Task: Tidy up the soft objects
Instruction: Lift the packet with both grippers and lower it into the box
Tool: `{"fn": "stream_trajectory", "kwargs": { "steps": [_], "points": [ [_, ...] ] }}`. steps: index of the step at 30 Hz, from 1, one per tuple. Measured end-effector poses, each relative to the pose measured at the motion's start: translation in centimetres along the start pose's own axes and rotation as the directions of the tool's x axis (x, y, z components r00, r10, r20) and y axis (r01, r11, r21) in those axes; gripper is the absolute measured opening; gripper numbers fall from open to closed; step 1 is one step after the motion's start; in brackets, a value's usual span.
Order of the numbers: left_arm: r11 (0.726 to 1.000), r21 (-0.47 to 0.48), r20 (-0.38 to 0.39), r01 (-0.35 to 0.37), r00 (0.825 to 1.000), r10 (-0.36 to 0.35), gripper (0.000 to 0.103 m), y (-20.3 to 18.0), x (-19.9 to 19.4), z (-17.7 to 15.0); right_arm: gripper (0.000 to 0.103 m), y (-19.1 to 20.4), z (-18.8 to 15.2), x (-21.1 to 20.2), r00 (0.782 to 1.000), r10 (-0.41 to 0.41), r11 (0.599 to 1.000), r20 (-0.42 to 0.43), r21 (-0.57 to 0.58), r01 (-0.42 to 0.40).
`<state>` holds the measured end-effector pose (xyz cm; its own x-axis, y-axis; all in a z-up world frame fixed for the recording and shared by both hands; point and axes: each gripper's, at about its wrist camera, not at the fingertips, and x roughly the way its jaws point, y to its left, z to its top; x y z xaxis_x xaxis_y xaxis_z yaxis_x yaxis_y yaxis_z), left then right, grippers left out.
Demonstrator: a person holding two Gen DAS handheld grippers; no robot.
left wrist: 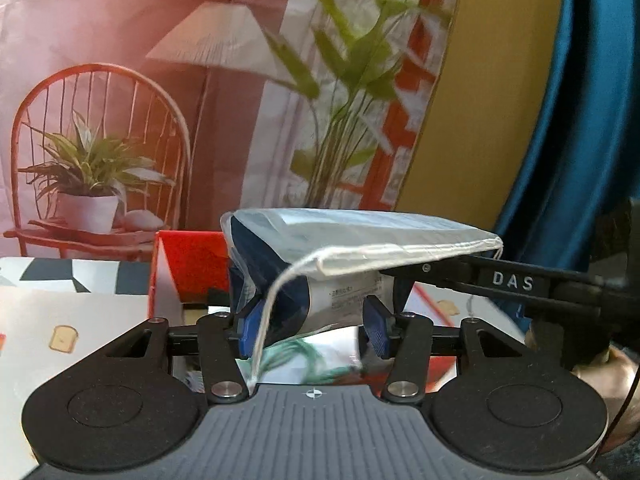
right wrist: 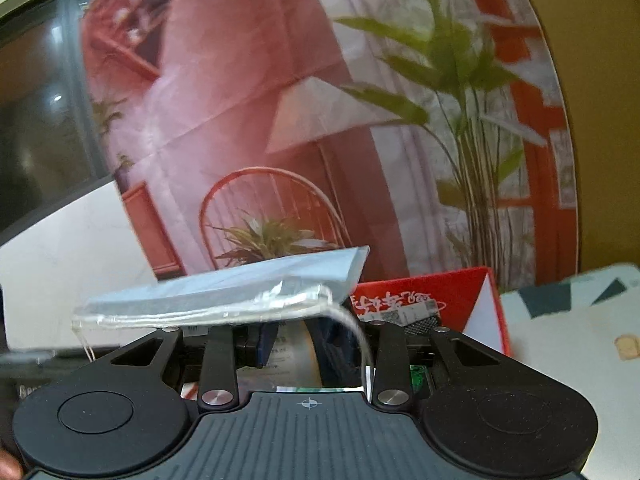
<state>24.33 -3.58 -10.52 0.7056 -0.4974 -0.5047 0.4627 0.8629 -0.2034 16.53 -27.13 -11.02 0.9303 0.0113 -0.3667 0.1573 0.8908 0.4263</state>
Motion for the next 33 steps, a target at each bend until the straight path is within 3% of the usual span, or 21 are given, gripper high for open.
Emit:
{"fn": "stream_trajectory", "kwargs": {
  "steps": [5, 12, 15, 22, 27, 33],
  "points": [
    [0.999, -0.049, -0.114, 0.003, 0.993, -0.008, 0.054, 2.2, 3.3, -0.2, 0.03, -1.6, -0.3, 4.5, 0.988, -0.043, 0.994, -0.149, 0.091, 0.057],
    [0.994, -0.107, -0.227, -0.024, 0.974, -0.001, 0.054, 3.9, 7.9, -1.2, 0.03, -2.6, -1.7, 8.7, 0.947, -0.139, 0.986, -0.289, 0.049, 0.16],
    [0.99, -0.13, -0.224, -0.047, 0.974, 0.017, 0.054, 4.6, 8.9, -1.0, 0.032, -2.4, -1.5, 10.4, 0.927, -0.183, 0.981, -0.328, -0.004, 0.192],
    [0.984, -0.136, -0.222, -0.119, 0.971, 0.087, 0.054, 5.6, 10.1, -0.9, 0.033, -2.2, -1.4, 12.4, 0.906, -0.24, 0.971, -0.348, -0.063, 0.233],
    [0.984, -0.114, -0.21, -0.136, 0.972, 0.11, 0.054, 5.1, 9.7, -0.8, 0.042, -2.9, -1.4, 12.8, 0.895, -0.262, 0.963, -0.361, -0.039, 0.266],
    [0.985, -0.103, -0.162, -0.14, 0.979, 0.122, 0.06, 4.8, 7.8, -0.5, 0.043, -3.8, -1.1, 11.5, 0.894, -0.262, 0.954, -0.363, 0.046, 0.298]
  ]
}}
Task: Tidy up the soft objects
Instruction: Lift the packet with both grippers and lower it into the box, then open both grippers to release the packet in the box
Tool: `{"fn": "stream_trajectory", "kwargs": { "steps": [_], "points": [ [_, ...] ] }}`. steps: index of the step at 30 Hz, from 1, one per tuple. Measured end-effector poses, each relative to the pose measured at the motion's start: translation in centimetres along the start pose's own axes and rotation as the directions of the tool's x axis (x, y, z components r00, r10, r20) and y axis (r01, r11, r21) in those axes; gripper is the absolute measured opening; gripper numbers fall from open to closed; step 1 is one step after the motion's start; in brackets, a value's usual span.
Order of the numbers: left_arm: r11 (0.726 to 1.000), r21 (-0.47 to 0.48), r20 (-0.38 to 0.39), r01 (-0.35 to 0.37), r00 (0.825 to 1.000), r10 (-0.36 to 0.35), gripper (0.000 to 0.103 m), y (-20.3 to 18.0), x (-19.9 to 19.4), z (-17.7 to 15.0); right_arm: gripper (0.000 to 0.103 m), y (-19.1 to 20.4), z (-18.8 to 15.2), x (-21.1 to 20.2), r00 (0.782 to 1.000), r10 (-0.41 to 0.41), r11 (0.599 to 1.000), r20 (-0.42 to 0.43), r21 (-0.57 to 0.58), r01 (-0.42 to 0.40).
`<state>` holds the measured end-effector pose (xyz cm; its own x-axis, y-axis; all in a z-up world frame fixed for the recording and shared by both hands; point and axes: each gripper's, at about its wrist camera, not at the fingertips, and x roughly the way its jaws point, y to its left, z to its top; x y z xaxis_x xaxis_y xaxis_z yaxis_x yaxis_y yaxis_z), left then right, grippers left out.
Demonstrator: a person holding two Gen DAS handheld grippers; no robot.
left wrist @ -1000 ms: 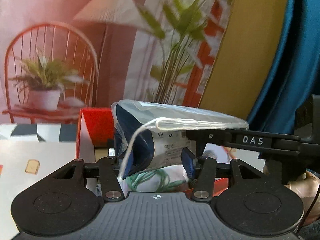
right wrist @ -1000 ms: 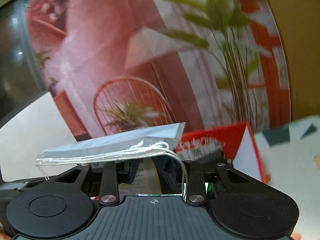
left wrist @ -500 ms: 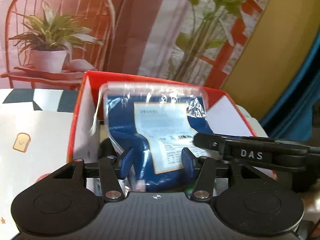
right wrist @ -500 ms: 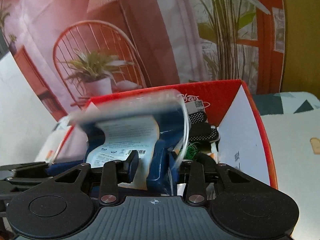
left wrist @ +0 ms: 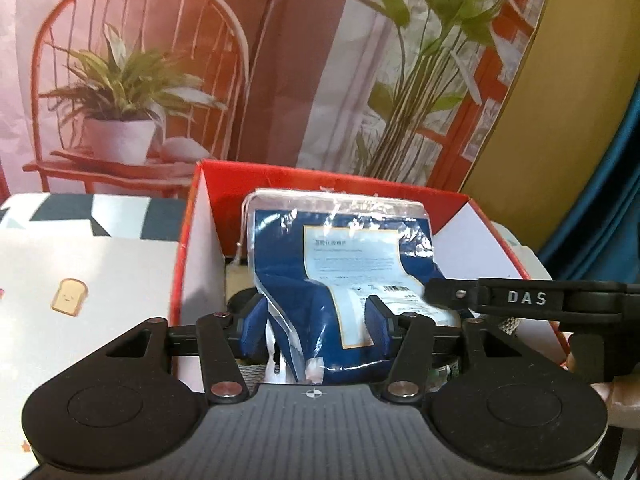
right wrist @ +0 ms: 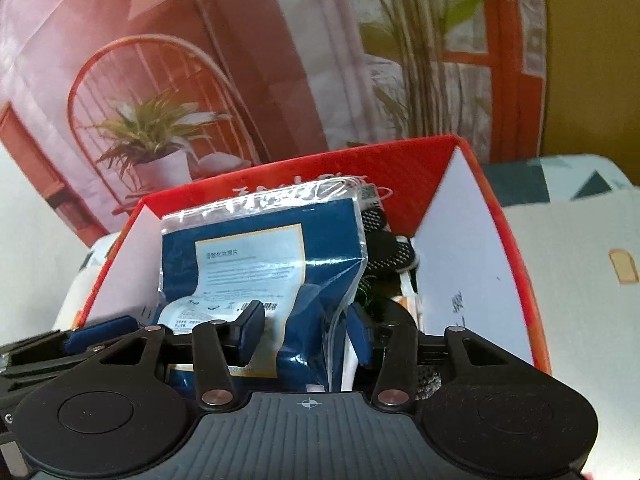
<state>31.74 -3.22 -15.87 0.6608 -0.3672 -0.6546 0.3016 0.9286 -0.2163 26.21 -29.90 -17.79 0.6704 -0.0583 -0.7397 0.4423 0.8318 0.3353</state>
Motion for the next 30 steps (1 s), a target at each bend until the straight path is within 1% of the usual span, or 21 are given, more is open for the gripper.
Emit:
{"fn": "stream_trajectory", "kwargs": {
  "steps": [3, 4, 7, 10, 11, 13, 16, 19, 23, 24, 25, 26, 27, 30],
  "points": [
    [1.0, 0.019, 0.038, 0.002, 0.999, -0.003, 0.066, -0.2, -1.8, -0.3, 0.044, 0.1, -0.5, -1.6, 0.997, -0.033, 0.998, 0.068, -0.055, 0.037],
    [1.0, 0.029, 0.049, 0.001, 0.999, -0.002, 0.067, -0.4, -2.3, -0.4, 0.044, 0.1, -0.7, -2.2, 0.995, -0.034, 0.997, 0.09, -0.065, 0.04],
    [0.998, 0.057, 0.081, 0.003, 0.997, -0.008, 0.067, -0.9, -4.2, -1.1, 0.044, -0.5, -1.6, -4.2, 0.989, 0.005, 0.999, 0.147, -0.055, 0.003],
    [0.998, 0.059, 0.116, 0.002, 0.993, -0.009, 0.073, -1.2, -6.1, -2.3, 0.048, -1.2, -2.8, -6.3, 0.973, 0.058, 0.997, 0.223, -0.055, -0.047],
    [0.998, 0.06, 0.13, 0.005, 0.991, -0.013, 0.074, -1.4, -6.8, -2.8, 0.05, -1.3, -3.3, -7.0, 0.966, 0.068, 0.997, 0.249, -0.064, -0.053],
    [0.997, 0.074, 0.158, 0.002, 0.987, -0.013, 0.076, -1.8, -8.1, -3.8, 0.05, -1.4, -4.3, -7.9, 0.955, 0.079, 0.995, 0.286, -0.088, -0.056],
    [0.994, 0.101, 0.194, -0.034, 0.981, 0.014, 0.079, -2.5, -9.9, -5.4, 0.05, -1.5, -6.0, -9.3, 0.939, 0.096, 0.99, 0.33, -0.125, -0.058],
    [0.995, 0.085, 0.206, -0.049, 0.978, 0.031, 0.081, -2.7, -11.4, -6.7, 0.052, -1.8, -7.7, -10.4, 0.926, 0.127, 0.986, 0.354, -0.15, -0.078],
    [0.998, 0.037, 0.221, -0.055, 0.974, 0.046, 0.091, -2.8, -13.0, -8.2, 0.061, -2.0, -10.3, -12.2, 0.909, 0.145, 0.981, 0.391, -0.179, -0.079],
    [0.998, 0.033, 0.221, -0.058, 0.974, 0.049, 0.096, -3.0, -13.2, -8.6, 0.067, -2.1, -10.9, -12.6, 0.905, 0.143, 0.981, 0.4, -0.181, -0.075],
    [0.998, 0.03, 0.221, -0.061, 0.974, 0.053, 0.098, -3.0, -13.3, -9.0, 0.073, -2.3, -11.7, -13.1, 0.901, 0.139, 0.981, 0.411, -0.182, -0.069],
    [0.997, 0.03, 0.218, -0.067, 0.974, 0.059, 0.099, -3.2, -13.5, -9.3, 0.082, -2.5, -12.4, -13.5, 0.897, 0.137, 0.981, 0.419, -0.182, -0.064],
    [0.997, 0.032, 0.215, -0.072, 0.975, 0.063, 0.1, -3.3, -13.5, -9.5, 0.089, -2.6, -13.1, -13.8, 0.895, 0.134, 0.982, 0.425, -0.18, -0.062],
    [0.996, 0.037, 0.194, -0.086, 0.978, 0.078, 0.102, -3.5, -13.2, -10.2, 0.101, -3.3, -14.8, -14.2, 0.897, 0.131, 0.982, 0.422, -0.178, -0.06]
  ]
}}
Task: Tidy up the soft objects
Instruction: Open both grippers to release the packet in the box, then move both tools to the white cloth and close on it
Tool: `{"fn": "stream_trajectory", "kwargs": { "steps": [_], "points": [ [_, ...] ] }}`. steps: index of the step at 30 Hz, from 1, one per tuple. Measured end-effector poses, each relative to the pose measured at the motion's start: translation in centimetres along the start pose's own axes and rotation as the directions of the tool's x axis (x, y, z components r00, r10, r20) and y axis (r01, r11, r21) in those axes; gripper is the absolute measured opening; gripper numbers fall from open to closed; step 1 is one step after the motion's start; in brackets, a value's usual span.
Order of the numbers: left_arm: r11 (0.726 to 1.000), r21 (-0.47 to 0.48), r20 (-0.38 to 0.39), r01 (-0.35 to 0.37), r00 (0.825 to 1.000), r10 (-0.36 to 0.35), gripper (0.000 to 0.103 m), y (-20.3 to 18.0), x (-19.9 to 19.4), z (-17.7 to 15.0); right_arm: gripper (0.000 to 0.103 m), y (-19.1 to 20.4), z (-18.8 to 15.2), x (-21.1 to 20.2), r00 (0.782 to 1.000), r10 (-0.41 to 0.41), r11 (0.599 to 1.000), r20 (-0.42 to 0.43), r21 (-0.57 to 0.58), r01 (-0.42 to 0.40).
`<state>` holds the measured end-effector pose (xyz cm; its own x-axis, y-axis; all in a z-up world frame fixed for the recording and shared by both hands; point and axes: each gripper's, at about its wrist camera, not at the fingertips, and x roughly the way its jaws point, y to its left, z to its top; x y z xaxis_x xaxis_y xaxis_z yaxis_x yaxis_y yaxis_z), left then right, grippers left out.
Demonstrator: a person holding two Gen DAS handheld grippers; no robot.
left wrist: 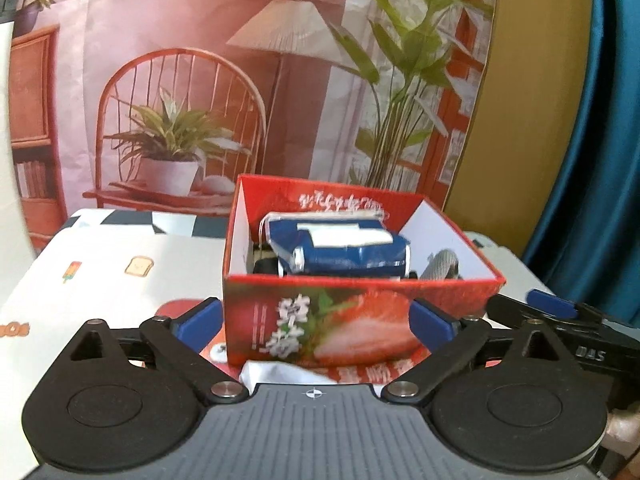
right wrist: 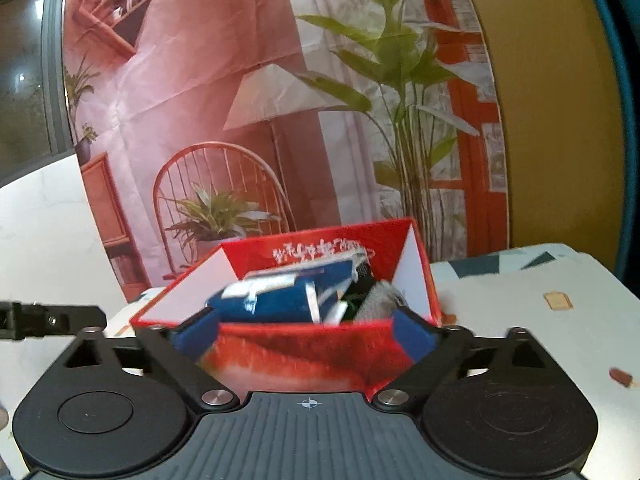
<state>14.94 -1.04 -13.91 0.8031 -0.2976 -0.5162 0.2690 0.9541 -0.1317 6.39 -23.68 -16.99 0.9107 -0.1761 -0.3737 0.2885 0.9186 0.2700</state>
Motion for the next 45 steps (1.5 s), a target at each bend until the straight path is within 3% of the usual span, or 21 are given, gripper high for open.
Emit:
{"fn": "stream_trajectory", "kwargs": {
  "steps": [4, 10, 17, 21, 28, 31, 35, 45],
  "points": [
    [1.0, -0.013, -0.038, -0.005, 0.999, 0.004, 0.103, 0.4, 0.9, -1.2, 0.103, -1.1, -1.7, -0.8, 1.0, -0.009, 0.999, -0.016, 0.039, 0.01],
    [0.998, -0.051, -0.09, -0.034, 0.996, 0.029, 0.103, 2.0, 3.2, -2.9, 0.101, -3.1, -4.3, -0.7, 0.995, -0.091, 0.995, -0.045, 0.034, 0.093],
    [0.991, -0.118, -0.15, -0.061, 0.988, 0.043, 0.1, 3.7, 6.6, -4.3, 0.08, -5.0, -6.6, 0.9, 0.979, -0.142, 0.986, -0.145, 0.064, 0.153],
    [0.989, -0.128, -0.171, -0.067, 0.984, 0.045, 0.091, 3.9, 8.4, -5.0, 0.073, -4.6, -7.9, 1.3, 0.971, -0.135, 0.988, -0.199, 0.053, 0.148],
    [0.988, -0.141, -0.186, -0.059, 0.982, 0.032, 0.083, 3.9, 9.8, -5.9, 0.064, -4.8, -8.7, 2.2, 0.962, -0.133, 0.986, -0.239, 0.066, 0.153],
    [0.986, -0.157, -0.201, -0.056, 0.979, 0.023, 0.064, 4.1, 10.3, -6.3, 0.056, -5.1, -9.0, 2.4, 0.96, -0.124, 0.986, -0.249, 0.081, 0.149],
    [0.986, -0.156, -0.22, -0.062, 0.975, 0.027, 0.013, 4.5, 10.5, -7.0, 0.048, -5.1, -9.0, 2.4, 0.961, -0.12, 0.987, -0.247, 0.075, 0.143],
    [0.994, -0.083, -0.146, -0.068, 0.988, 0.055, 0.008, 3.5, 6.7, -7.9, 0.028, -4.9, -8.4, 1.7, 0.971, -0.082, 0.99, -0.226, 0.095, 0.106]
  ]
}}
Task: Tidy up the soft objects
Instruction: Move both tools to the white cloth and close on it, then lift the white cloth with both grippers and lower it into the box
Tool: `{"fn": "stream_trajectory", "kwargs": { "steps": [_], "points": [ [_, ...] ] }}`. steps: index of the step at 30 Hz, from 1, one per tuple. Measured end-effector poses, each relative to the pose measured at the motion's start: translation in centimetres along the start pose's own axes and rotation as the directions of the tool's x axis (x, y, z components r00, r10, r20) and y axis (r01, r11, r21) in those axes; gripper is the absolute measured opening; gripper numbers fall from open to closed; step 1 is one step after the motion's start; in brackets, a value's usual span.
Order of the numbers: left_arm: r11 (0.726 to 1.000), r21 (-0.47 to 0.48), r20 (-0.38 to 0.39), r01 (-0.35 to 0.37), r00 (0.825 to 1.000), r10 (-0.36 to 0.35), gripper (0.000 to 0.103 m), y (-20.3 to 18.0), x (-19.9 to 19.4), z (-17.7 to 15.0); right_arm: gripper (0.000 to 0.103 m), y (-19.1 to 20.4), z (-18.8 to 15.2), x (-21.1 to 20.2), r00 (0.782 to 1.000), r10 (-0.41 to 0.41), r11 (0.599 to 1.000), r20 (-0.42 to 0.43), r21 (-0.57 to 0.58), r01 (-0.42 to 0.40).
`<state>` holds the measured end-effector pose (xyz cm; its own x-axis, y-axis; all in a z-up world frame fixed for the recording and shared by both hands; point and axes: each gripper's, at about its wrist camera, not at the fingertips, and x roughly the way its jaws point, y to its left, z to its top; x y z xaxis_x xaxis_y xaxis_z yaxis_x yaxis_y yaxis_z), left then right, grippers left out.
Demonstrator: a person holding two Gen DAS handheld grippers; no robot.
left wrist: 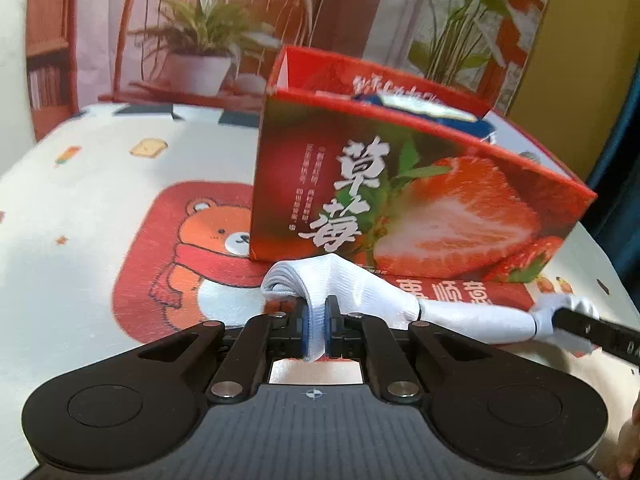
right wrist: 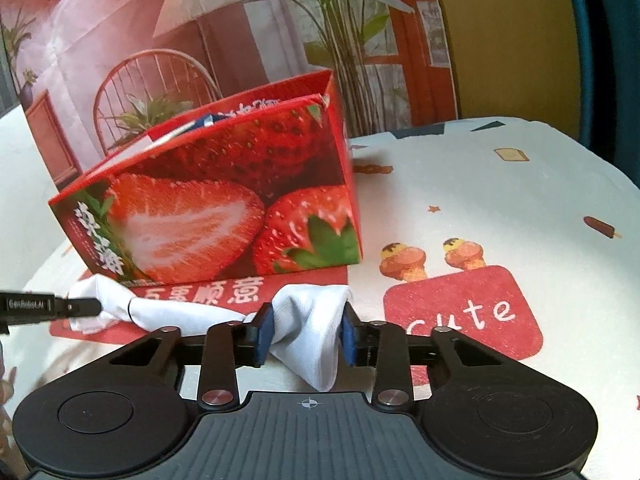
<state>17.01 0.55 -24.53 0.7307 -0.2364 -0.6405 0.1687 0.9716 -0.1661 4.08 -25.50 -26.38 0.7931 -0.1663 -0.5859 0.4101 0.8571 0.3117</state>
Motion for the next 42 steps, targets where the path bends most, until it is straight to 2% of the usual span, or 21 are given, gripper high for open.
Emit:
{"fn": "stream_trajectory", "kwargs": {
  "steps": [5, 10, 12, 17, 19, 23, 26, 29, 37, 42],
  "points": [
    [0.998, -0.062, 0.075, 0.011, 0.997, -0.006, 0.008, 0.8, -3.4, 1.1, 0.025, 0.5, 1.5, -2.2, 0.991, 0.097, 0.995, 0.095, -0.024, -0.096],
    [1.0, -0.021, 0.211, 0.001, 0.978, 0.004, 0.008, -0.2, -7.0, 3.5, 0.024, 1.6, 3.6, -3.9, 0.976, 0.147, 0.988, 0.161, -0.067, -0.138],
    [1.0, 0.0, 0.243, -0.003, 0.97, 0.003, 0.008, -0.7, -7.7, 4.7, 0.024, 2.0, 4.8, -4.5, 0.968, 0.162, 0.986, 0.191, -0.081, -0.149],
    [0.999, 0.053, 0.264, -0.007, 0.965, -0.007, 0.008, -2.0, -7.4, 7.8, 0.024, 2.8, 8.7, -5.0, 0.952, 0.167, 0.982, 0.255, -0.126, -0.138],
    [0.996, 0.088, 0.26, -0.014, 0.965, -0.009, 0.008, -2.8, -6.5, 9.0, 0.024, 3.1, 10.4, -4.6, 0.952, 0.159, 0.982, 0.261, -0.145, -0.124],
    [0.99, 0.138, 0.203, -0.002, 0.979, -0.026, 0.008, -3.6, -4.6, 10.8, 0.024, 3.6, 13.1, -2.8, 0.963, 0.134, 0.976, 0.235, -0.199, -0.087],
    [0.987, 0.156, 0.118, 0.019, 0.992, -0.038, 0.008, -3.6, -2.6, 12.0, 0.024, 3.9, 14.5, -0.8, 0.98, 0.107, 0.969, 0.169, -0.239, -0.065],
    [0.986, 0.157, 0.031, 0.055, 0.998, -0.061, 0.008, -3.2, -0.7, 12.7, 0.024, 4.2, 15.1, 1.0, 0.992, 0.08, 0.965, 0.095, -0.258, -0.053],
    [0.992, 0.086, -0.11, 0.09, 0.991, -0.08, 0.008, -2.1, 3.3, 14.1, 0.024, 5.5, 15.1, 4.2, 0.998, 0.046, 0.956, -0.038, -0.29, -0.055],
    [0.99, 0.091, -0.145, 0.106, 0.985, -0.092, 0.009, -2.6, 4.6, 14.0, 0.024, 5.8, 14.8, 5.5, 0.995, 0.034, 0.955, -0.093, -0.29, -0.06]
  ]
}}
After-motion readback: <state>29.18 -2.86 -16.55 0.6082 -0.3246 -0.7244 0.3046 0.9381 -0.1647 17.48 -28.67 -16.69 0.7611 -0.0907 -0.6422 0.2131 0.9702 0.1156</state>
